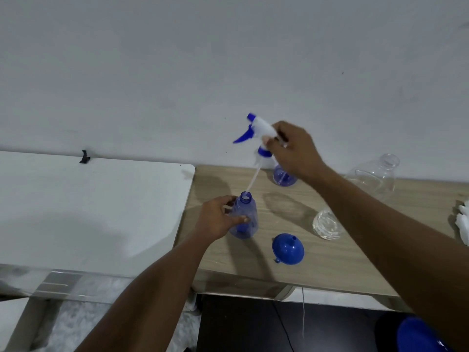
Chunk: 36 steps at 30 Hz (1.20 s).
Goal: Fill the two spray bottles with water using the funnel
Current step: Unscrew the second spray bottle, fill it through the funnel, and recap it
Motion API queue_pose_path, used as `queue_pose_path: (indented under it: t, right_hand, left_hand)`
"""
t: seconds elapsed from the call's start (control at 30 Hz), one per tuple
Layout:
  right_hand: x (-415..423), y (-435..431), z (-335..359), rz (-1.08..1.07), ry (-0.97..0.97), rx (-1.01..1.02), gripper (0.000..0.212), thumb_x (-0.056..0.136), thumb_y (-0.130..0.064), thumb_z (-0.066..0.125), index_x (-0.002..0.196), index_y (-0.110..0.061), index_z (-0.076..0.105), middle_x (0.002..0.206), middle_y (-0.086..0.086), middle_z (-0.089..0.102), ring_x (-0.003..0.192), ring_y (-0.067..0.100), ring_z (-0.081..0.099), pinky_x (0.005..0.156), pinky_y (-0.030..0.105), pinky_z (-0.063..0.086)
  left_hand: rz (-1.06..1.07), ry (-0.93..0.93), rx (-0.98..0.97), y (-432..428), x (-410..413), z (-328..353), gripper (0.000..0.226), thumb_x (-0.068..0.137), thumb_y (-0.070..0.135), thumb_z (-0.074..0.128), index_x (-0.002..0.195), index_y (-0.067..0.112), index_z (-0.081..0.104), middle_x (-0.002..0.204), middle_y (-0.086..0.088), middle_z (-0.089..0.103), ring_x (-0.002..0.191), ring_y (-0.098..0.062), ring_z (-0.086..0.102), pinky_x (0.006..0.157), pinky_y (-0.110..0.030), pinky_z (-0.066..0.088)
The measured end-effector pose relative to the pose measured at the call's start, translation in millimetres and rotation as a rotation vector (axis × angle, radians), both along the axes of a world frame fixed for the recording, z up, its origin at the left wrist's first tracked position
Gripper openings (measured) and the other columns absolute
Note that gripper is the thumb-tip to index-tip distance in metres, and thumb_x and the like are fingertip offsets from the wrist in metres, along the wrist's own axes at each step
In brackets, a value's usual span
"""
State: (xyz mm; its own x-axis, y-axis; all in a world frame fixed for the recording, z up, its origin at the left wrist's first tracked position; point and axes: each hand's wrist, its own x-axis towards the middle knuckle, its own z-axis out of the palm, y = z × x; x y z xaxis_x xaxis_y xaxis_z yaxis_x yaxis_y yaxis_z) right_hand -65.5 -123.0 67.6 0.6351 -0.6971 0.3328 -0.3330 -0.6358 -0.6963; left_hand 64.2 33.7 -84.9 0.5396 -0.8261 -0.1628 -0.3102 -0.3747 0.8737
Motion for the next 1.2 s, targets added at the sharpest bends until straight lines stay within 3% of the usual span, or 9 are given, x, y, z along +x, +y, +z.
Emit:
queue_pose_path:
  t: [0.07,0.2,0.3,0.43,0.57,0.73,0.97,1.07,1.2]
  right_hand:
    - [-4,-15,19,-0.098,-0.063,-0.029,0.018,0.094,-0.027,0.061,0.092,-0.009,0.063,0.080,0.008,0.064,0.066,0.016,0.055,0.057,0.019,0.039]
    - [-16,-33,15,-0.213,-0.067,-0.050,0.018,0.092,-0.026,0.062,0.096,-0.009,0.064,0.081,-0.002,0.061,0.065,0.009,0.052,0.053,0.007,0.036]
    - [-24,-27,-31,-0.189,0.057,-0.087,0.008,0.086,-0.020,0.069,0.091,-0.014,0.068,0.084,0.002,0.067,0.077,0.023,0.062,0.066,0.026,0.046]
    - [-45,0,-108,-0.007,0.315,-0.164,0.012,0.086,-0.018,0.073,0.098,-0.017,0.075,0.099,0.004,0.072,0.090,0.025,0.065,0.077,0.040,0.053]
    - [-64,17,-163,0.165,0.493,-0.210,0.024,0.078,-0.015,0.077,0.101,-0.015,0.075,0.105,0.003,0.068,0.099,0.028,0.058,0.077,0.039,0.048]
    - [-61,24,-180,0.217,0.650,-0.168,0.024,0.085,-0.019,0.072,0.108,-0.016,0.075,0.117,0.000,0.060,0.109,0.023,0.052,0.083,0.027,0.039]
    - [-63,19,-172,0.152,0.662,0.002,0.024,0.085,-0.027,0.072,0.107,-0.017,0.074,0.113,0.004,0.061,0.106,0.024,0.058,0.083,0.031,0.046]
    - [-73,19,-159,0.118,0.750,0.010,0.047,0.081,-0.048,0.073,0.121,-0.024,0.065,0.119,0.001,0.055,0.111,0.022,0.054,0.090,0.037,0.050]
    - [-90,26,-159,0.137,1.081,-0.010,0.085,0.069,-0.064,0.076,0.139,-0.028,0.045,0.134,0.001,0.046,0.125,0.026,0.046,0.095,0.043,0.051]
  left_hand:
    - [0.015,-0.011,0.002,4,5,-2,0.068,0.062,0.039,0.093,0.122,0.024,0.065,0.111,0.009,0.070,0.096,-0.008,0.067,0.076,-0.018,0.053]
    - [0.040,-0.072,0.027,11,15,-6,0.076,0.056,0.054,0.091,0.123,0.029,0.064,0.111,0.016,0.068,0.095,-0.006,0.068,0.082,-0.027,0.057]
    - [0.043,-0.079,0.014,15,19,-7,0.080,0.055,0.056,0.090,0.126,0.028,0.064,0.113,0.015,0.069,0.095,-0.007,0.069,0.086,-0.031,0.059]
    - [0.050,-0.070,-0.011,18,18,-8,0.075,0.057,0.049,0.092,0.124,0.028,0.065,0.110,0.014,0.069,0.094,-0.006,0.068,0.084,-0.030,0.059]
    - [0.070,-0.066,-0.006,20,19,-6,0.074,0.060,0.044,0.092,0.126,0.025,0.063,0.112,0.011,0.068,0.097,-0.011,0.068,0.083,-0.027,0.057]
    - [0.064,-0.077,-0.001,20,19,-6,0.074,0.062,0.044,0.091,0.126,0.025,0.062,0.112,0.011,0.066,0.097,-0.012,0.068,0.082,-0.025,0.056]
    - [0.074,-0.091,0.006,19,17,-8,0.071,0.064,0.042,0.090,0.127,0.023,0.062,0.111,0.009,0.067,0.097,-0.014,0.068,0.086,-0.030,0.058]
    - [0.079,-0.086,0.000,19,17,-10,0.071,0.064,0.042,0.090,0.126,0.022,0.063,0.112,0.007,0.068,0.098,-0.016,0.068,0.087,-0.033,0.058]
    - [0.083,-0.096,0.015,16,16,-12,0.073,0.063,0.044,0.090,0.127,0.022,0.062,0.113,0.006,0.069,0.097,-0.015,0.069,0.087,-0.034,0.059]
